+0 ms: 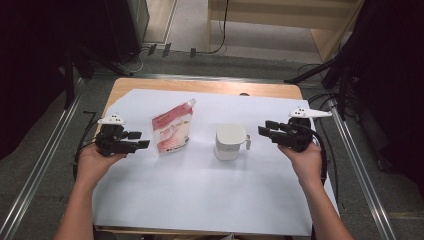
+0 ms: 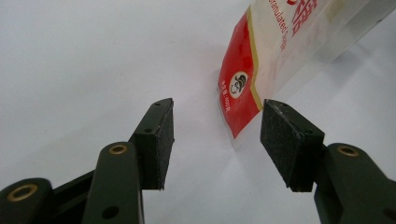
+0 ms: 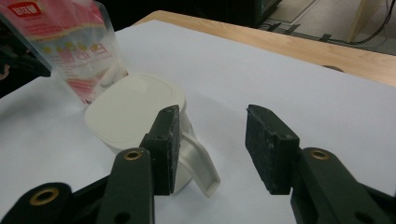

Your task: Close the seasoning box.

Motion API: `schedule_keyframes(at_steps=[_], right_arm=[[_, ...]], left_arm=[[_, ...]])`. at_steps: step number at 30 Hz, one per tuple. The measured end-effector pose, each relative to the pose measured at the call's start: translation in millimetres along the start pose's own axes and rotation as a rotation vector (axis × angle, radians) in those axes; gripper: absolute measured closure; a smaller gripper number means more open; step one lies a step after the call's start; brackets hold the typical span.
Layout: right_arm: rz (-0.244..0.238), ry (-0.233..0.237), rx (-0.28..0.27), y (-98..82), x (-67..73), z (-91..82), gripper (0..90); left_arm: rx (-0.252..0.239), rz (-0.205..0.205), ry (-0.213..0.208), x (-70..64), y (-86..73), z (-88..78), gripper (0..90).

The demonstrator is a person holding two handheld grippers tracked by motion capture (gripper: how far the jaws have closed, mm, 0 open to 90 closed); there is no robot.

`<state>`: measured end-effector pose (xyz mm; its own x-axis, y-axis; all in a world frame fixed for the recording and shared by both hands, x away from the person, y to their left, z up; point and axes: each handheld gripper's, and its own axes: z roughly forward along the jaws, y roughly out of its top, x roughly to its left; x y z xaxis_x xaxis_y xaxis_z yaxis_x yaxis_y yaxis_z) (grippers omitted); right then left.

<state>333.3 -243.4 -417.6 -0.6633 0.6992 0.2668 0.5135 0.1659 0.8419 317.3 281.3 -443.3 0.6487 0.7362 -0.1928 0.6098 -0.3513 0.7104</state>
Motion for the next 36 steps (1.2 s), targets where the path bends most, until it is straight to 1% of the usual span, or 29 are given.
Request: schedule_keyframes(at_steps=[4, 5, 7, 10, 15, 16, 19, 21, 23, 26, 29, 30, 33, 36], right_arm=[[-0.015, -0.017, 0.005, -3.5, -2.6, -2.9, 51.8], [-0.024, -0.015, 0.002, -4.4, -3.2, -3.2, 51.0], [-0.036, -0.028, 0.001, -6.7, -3.6, -4.3, 50.3], [-0.041, -0.04, 0.01, -10.8, -6.1, -6.0, 49.8], [-0.034, -0.04, 0.017, -18.9, -11.7, -9.5, 49.3], [-0.028, -0.048, 0.028, -20.0, -13.1, -10.1, 49.0], [-0.018, -0.051, 0.015, -25.5, -17.2, -11.7, 48.9], [-0.005, -0.057, 0.023, -27.9, -19.9, -11.8, 49.0], [-0.003, -0.06, 0.016, -29.4, -22.3, -11.0, 49.0], [0.003, -0.065, 0.026, -30.9, -23.2, -9.7, 49.1], [-0.002, -0.066, 0.035, -32.5, -22.1, -7.9, 49.2], [-0.007, -0.068, 0.036, -33.0, -22.2, -7.2, 49.2], [0.0, -0.071, 0.041, -34.0, -22.6, -5.3, 49.1], [-0.005, -0.076, 0.043, -34.3, -22.9, -4.1, 49.1]], left_arm=[[-0.002, -0.003, 0.004, -0.7, 0.0, -1.0, 45.5], [-0.002, -0.004, 0.003, -0.6, 0.0, -1.1, 45.4], [-0.002, -0.004, 0.004, -0.7, 0.0, -0.9, 45.3], [-0.004, -0.006, 0.005, -0.6, 0.0, -0.8, 45.1], [-0.008, -0.007, 0.0, -0.4, 0.1, -1.1, 45.1], [-0.008, -0.011, 0.004, -0.8, 0.1, -0.7, 45.1], [-0.012, -0.014, 0.002, -1.5, 0.4, 0.2, 45.0], [-0.008, -0.01, 0.001, -1.5, 0.9, 0.1, 45.0], [-0.008, -0.009, 0.0, -2.0, 1.0, 0.3, 44.9], [-0.004, -0.013, 0.012, -2.6, 0.9, 0.0, 44.6], [-0.007, -0.019, 0.008, -2.1, 0.6, 0.3, 44.1], [0.009, -0.015, 0.001, -1.1, 1.0, -0.3, 43.9], [0.001, -0.024, -0.001, -1.3, 0.3, 1.9, 43.4], [-0.001, -0.023, -0.004, -1.1, 0.3, 2.8, 43.0]])
